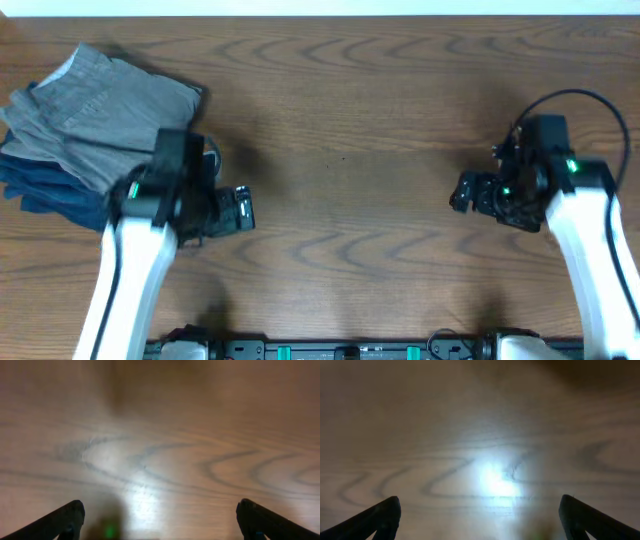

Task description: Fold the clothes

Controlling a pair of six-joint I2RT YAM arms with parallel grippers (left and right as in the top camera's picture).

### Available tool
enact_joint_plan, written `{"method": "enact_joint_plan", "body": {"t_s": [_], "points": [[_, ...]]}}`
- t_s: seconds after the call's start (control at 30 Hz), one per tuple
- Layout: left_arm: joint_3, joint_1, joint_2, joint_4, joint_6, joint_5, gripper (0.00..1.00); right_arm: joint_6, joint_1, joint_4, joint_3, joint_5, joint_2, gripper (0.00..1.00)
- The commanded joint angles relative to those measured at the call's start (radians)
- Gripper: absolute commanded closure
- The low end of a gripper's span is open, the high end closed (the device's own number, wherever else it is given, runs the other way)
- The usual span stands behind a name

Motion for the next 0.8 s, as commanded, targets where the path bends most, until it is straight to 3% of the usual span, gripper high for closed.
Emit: {"method": "enact_joint_plan", "body": {"t_s": [0.0,0.17,0.33,0.5,0.77], "points": [[-0.048,-0.035,-0.196,0.027,0.013,-0.047,0.02,0.004,-0.004,0.052,-0.097,-0.006,-0.186,0.01],[-0.099,-0.072,-0.504,0.102,0.014,-0.09,0.02,0.003,-0.004,0.189,-0.261,0.015,-0.512,0.01],[-0.139,-0.074,-0.703,0.181,0.014,-0.204,0.02,0.002,-0.004,0.236,-0.329,0.08,-0.761,0.01],[-0.16,-0.074,-0.739,0.196,0.013,-0.262,0.02,0.002,-0.004,0.219,-0.332,0.087,-0.866,0.01],[-0.16,-0.074,-0.735,0.166,0.013,-0.262,0.02,0.002,-0.004,0.15,-0.332,0.087,-0.872,0.01]]}}
